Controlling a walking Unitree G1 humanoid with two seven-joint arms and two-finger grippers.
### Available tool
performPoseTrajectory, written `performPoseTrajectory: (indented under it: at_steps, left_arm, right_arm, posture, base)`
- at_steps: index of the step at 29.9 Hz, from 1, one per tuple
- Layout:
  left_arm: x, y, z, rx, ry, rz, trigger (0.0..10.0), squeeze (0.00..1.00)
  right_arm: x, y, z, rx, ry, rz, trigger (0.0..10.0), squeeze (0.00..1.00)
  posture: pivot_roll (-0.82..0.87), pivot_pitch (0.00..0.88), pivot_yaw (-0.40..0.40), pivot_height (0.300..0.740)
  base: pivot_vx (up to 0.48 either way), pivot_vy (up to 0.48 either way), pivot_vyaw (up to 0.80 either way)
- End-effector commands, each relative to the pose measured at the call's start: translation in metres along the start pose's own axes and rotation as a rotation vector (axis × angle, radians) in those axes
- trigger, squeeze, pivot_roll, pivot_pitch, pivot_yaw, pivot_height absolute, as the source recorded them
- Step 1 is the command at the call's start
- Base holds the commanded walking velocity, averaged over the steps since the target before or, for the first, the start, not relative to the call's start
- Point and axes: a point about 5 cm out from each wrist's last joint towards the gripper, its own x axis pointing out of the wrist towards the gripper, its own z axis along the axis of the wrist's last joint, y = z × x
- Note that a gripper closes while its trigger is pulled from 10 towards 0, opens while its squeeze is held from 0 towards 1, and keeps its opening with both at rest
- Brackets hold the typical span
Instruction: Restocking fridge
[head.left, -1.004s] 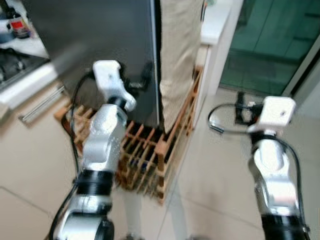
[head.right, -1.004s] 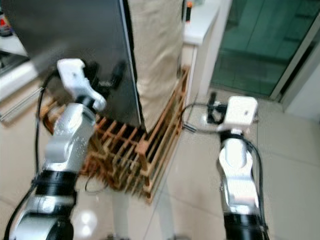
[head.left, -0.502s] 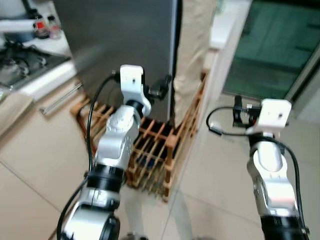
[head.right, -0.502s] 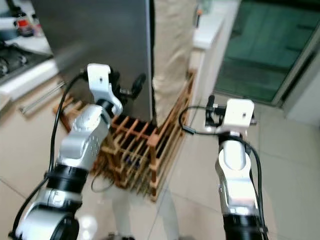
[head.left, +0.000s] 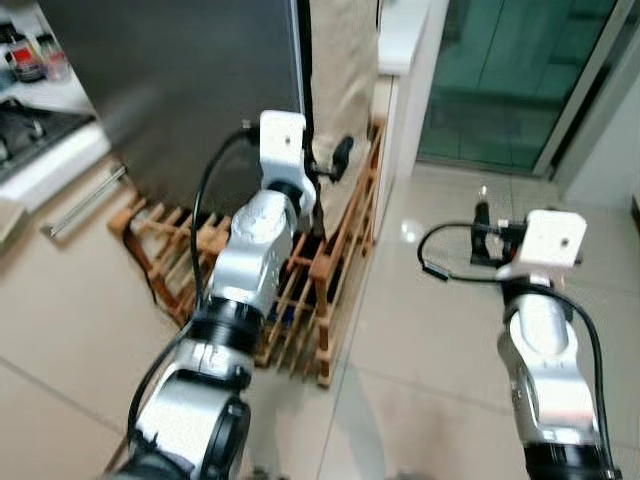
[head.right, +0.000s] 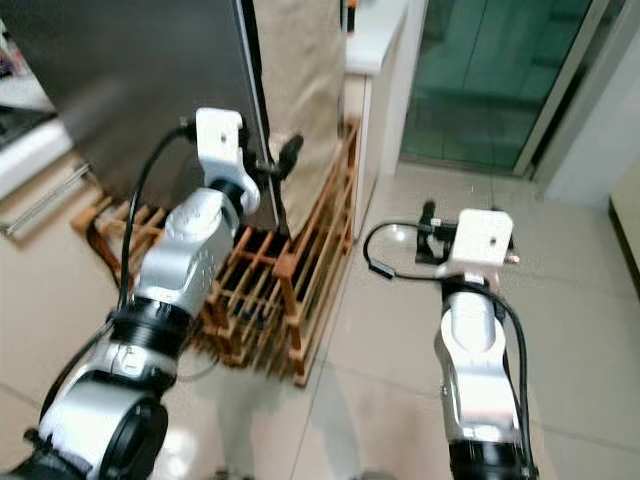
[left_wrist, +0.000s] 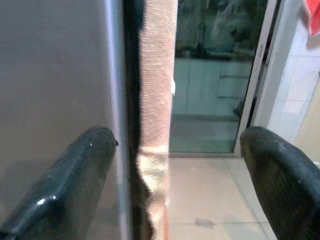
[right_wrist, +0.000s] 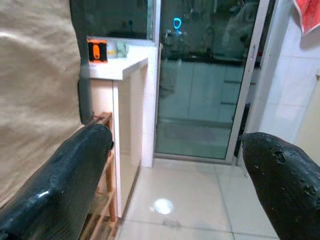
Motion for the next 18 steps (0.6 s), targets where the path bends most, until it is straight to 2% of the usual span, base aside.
performPoseTrajectory:
  at_steps: [1,2,3,4,5,6,7,8,9,10,11,12,15,16,18]
  left_arm:
    - [-0.01,0.009,-0.005,0.005,0.022,-0.003,10.0,0.0]
    - [-0.039,0.022,-0.016,0.01,0.048,0.0,10.0,0.0]
    - [-0.039,0.022,-0.016,0.01,0.048,0.0,10.0,0.0]
    - [-0.076,0.033,-0.022,0.0,0.048,0.053,10.0,0.0]
    - [-0.076,0.033,-0.022,0.0,0.048,0.053,10.0,0.0]
    - [-0.104,0.033,-0.018,0.006,0.039,0.081,10.0,0.0]
    - [-0.111,0.032,-0.016,0.014,0.038,0.088,10.0,0.0]
    - [-0.111,0.032,-0.016,0.014,0.038,0.088,10.0,0.0]
    - [-0.128,0.033,-0.013,0.04,0.046,0.109,10.0,0.0]
    - [-0.128,0.033,-0.013,0.04,0.046,0.109,10.0,0.0]
    - [-0.136,0.031,-0.013,0.041,0.053,0.103,10.0,0.34]
    - [-0.143,0.025,-0.013,0.04,0.061,0.074,10.0,1.0]
    - [-0.14,0.019,-0.013,0.035,0.055,0.051,10.0,1.0]
    - [-0.132,0.013,-0.009,0.041,0.037,0.039,10.0,1.0]
    - [-0.128,0.01,-0.008,0.043,0.036,0.032,10.0,1.0]
  right_arm:
    - [-0.004,-0.003,0.005,-0.016,-0.018,-0.014,10.0,0.0]
    - [-0.021,-0.01,0.002,-0.032,-0.01,-0.034,10.0,0.0]
    - [-0.021,-0.01,0.002,-0.032,-0.01,-0.034,10.0,0.0]
    - [-0.044,-0.015,-0.004,-0.046,0.017,-0.032,10.0,0.0]
    - [-0.044,-0.015,-0.004,-0.046,0.017,-0.032,10.0,0.0]
    - [-0.06,-0.023,-0.003,-0.041,0.028,-0.053,10.0,0.0]
    - [-0.062,-0.027,-0.002,-0.036,0.026,-0.065,10.0,0.0]
    - [-0.062,-0.027,-0.002,-0.036,0.026,-0.065,10.0,0.0]
    - [-0.069,-0.03,0.007,-0.032,0.01,-0.054,10.0,0.0]
    - [-0.069,-0.03,0.007,-0.032,0.01,-0.054,10.0,0.0]
    - [-0.074,-0.031,0.008,-0.024,0.017,-0.041,10.0,0.0]
    - [-0.081,-0.03,0.008,-0.02,0.042,-0.012,10.0,0.0]
    - [-0.082,-0.027,0.005,-0.03,0.06,0.01,10.0,0.0]
    - [-0.077,-0.025,0.006,-0.044,0.047,0.011,10.0,0.0]
    - [-0.074,-0.024,0.007,-0.055,0.037,0.005,10.0,0.0]
  posture:
    - [-0.22,0.0,0.09,0.736]
    - [-0.21,0.0,0.087,0.736]
    - [-0.21,0.0,0.087,0.736]
    - [-0.18,0.002,0.074,0.736]
    - [-0.18,0.002,0.074,0.736]
    - [-0.16,0.007,0.064,0.736]
    - [-0.16,0.007,0.064,0.736]
    - [-0.16,0.007,0.064,0.736]
    - [-0.15,0.012,0.054,0.736]
    - [-0.15,0.012,0.054,0.736]
    - [-0.13,0.019,0.045,0.736]
    - [-0.13,0.023,0.035,0.736]
    - [-0.13,0.024,0.03,0.736]
    - [-0.13,0.025,0.028,0.736]
    - [-0.13,0.024,0.029,0.736]
  base:
    - [0.0,0.0,0.0]
    - [0.0,0.0,0.0]
    - [0.0,0.0,0.0]
    - [0.0,0.0,0.0]
    - [0.0,0.0,0.0]
    - [0.0,0.0,0.0]
    - [0.0,0.0,0.0]
    - [0.0,0.0,0.0]
    - [0.0,0.0,0.0]
    - [0.0,0.0,0.0]
    - [0.0,0.0,0.0]
    - [0.0,0.0,0.0]
    - [0.0,0.0,0.0]
    - [0.0,0.0,0.0]
    - [0.0,0.0,0.0]
